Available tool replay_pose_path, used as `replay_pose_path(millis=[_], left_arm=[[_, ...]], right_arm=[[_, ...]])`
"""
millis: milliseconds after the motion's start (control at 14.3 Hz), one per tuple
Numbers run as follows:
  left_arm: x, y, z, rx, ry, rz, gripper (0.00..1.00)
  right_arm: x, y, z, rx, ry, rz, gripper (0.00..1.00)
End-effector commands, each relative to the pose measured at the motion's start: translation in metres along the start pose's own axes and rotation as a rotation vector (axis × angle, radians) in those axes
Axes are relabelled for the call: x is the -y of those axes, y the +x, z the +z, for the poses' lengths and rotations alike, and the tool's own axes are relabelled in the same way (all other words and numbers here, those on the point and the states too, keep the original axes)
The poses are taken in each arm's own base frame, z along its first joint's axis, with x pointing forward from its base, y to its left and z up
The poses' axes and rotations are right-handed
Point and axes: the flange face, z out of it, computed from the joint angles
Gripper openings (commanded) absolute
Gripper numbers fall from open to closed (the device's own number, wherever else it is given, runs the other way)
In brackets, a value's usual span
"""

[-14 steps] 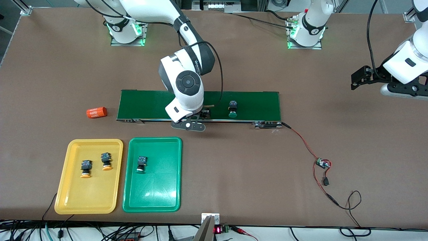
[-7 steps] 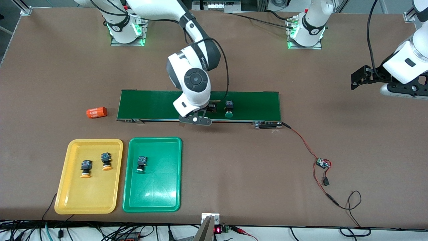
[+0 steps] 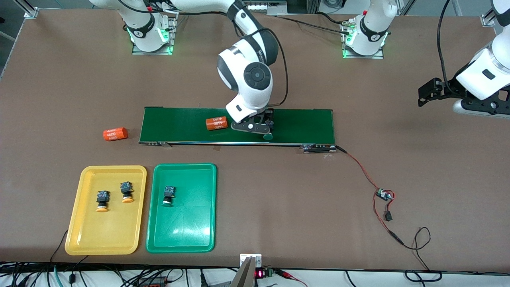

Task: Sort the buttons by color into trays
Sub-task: 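Grasp the second green button on the belt with the right gripper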

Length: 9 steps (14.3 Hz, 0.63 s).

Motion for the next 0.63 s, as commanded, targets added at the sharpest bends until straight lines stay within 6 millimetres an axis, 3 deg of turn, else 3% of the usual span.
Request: replay_pose_path(millis=[0,280,561], left_arm=[[-0.002,0.003,-0.005,0.004,-0.001,0.001,1.00],[-0.001,0.003,-0.005,0.005,0.001,0.000,1.00],[-0.001,0.003,-0.005,0.005,0.001,0.000,1.00]], right_arm=[[0.002,-0.009,-0.002,0.014,0.022,0.039,1.00],[0.004,-0.013,0.003,0.025,0.020,0.039,1.00],[-0.007,0.002,0.004,0.031,0.017,0.031,1.00]])
